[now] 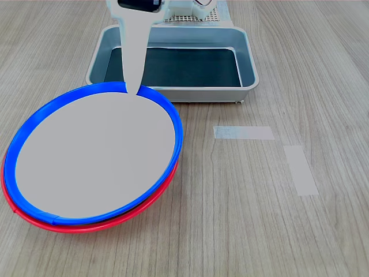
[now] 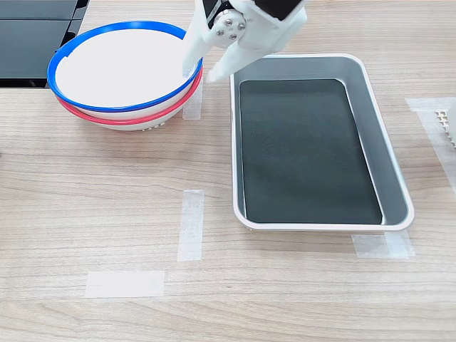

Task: Lift the stacked dish and set it down on the table.

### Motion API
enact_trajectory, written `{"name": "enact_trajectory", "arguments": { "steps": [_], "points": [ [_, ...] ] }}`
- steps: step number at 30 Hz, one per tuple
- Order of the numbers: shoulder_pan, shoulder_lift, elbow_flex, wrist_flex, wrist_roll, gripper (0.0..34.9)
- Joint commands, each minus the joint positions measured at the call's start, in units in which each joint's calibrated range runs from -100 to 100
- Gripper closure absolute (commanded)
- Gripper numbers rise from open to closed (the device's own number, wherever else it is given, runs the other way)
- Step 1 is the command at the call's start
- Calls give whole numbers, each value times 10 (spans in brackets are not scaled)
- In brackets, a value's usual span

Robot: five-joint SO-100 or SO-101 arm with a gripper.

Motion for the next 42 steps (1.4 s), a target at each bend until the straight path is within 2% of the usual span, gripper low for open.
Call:
{"name": "enact_trajectory", "arguments": {
  "steps": [1,10,13,15,16,21,22,23,24,25,26,30,32,37,42],
  "points": [
    [-5,7,-43,-12,-17,231],
    [-3,30,-91,-26,-51,251],
    [-1,30,-98,-32,-59,246],
    [2,30,-101,-34,-63,220],
    [3,30,-100,-34,-63,233],
    [10,30,-95,-35,-64,232],
    [11,30,-92,-35,-63,244],
    [13,30,-90,-35,-63,293],
    [14,30,-88,-35,-63,293],
    [15,30,-82,-35,-62,312],
    [17,31,-80,-35,-60,346],
    [26,30,-62,-42,-57,348],
    [32,9,-25,-100,-54,349],
    [23,-38,36,-167,-42,349],
    [15,-71,54,-174,-43,349]
  ]
}}
